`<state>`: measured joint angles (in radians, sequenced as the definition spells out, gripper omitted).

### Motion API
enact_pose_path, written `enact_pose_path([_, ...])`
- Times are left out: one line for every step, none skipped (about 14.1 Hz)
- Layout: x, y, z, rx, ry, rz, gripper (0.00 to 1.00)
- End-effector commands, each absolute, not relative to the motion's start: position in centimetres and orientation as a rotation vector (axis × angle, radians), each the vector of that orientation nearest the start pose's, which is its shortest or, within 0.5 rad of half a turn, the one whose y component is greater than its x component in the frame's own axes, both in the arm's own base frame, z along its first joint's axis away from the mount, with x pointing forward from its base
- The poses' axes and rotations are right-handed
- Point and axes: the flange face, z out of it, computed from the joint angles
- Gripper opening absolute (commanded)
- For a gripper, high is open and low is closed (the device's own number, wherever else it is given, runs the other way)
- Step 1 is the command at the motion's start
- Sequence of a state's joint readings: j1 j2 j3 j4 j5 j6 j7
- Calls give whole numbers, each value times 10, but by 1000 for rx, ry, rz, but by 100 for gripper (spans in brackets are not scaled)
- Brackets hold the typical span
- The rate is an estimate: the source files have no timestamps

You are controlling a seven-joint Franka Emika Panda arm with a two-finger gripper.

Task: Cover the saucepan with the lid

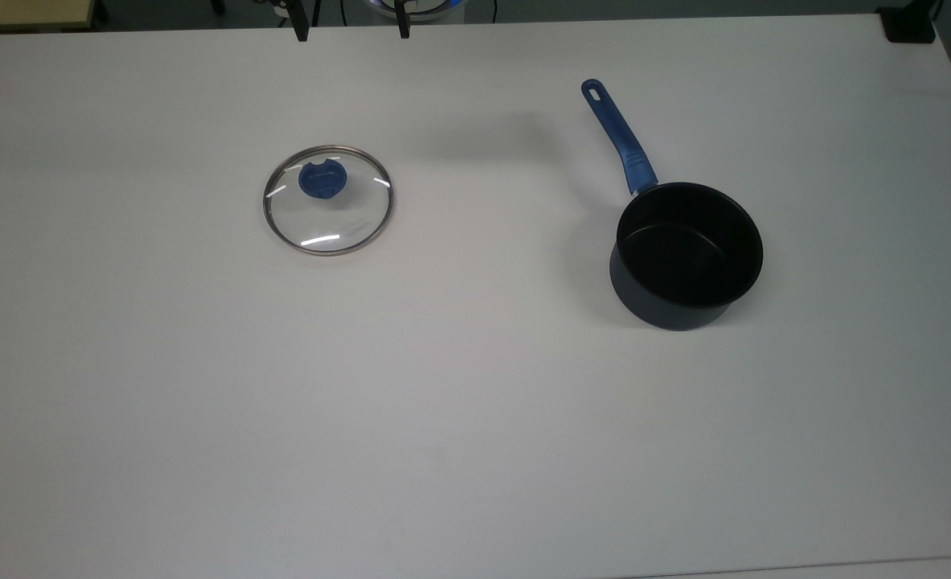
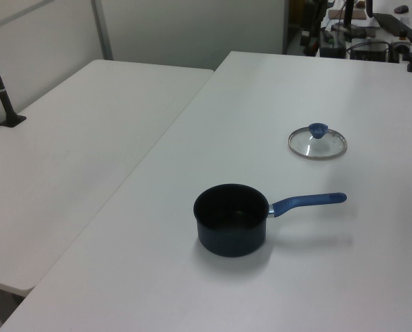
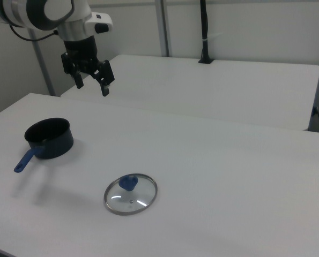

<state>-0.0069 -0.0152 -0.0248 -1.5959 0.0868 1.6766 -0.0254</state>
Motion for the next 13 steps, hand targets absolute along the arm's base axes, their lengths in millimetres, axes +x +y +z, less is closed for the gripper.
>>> enact_pose_path([554,-12,639,-3068,-20,-134,100])
enact_pose_path([554,-12,638,-3068,-29,-130,100])
enact_pose_path([551,-12,639,-3070,-63,-119,100])
enact_pose_path([550,-13,636,-3072,-143,-98,100])
enact_pose_path([551,-19,632,-3081,-191,-95,100])
enact_pose_path([552,-28,626,-3095,-318,-80,100])
enact_pose_path([551,-35,615,-3105,-417,-42,100])
enact_pose_path([550,-42,611,-3130,-424,-22,100])
enact_pose_path([550,-45,608,-3146,-425,-9,100])
enact_pose_path([550,-48,600,-3161,-425,21,100])
enact_pose_path([547,-52,588,-3177,-426,60,100])
enact_pose_path([546,-57,575,-3202,-433,90,100])
enact_pose_path([546,-60,556,-3220,-446,119,100])
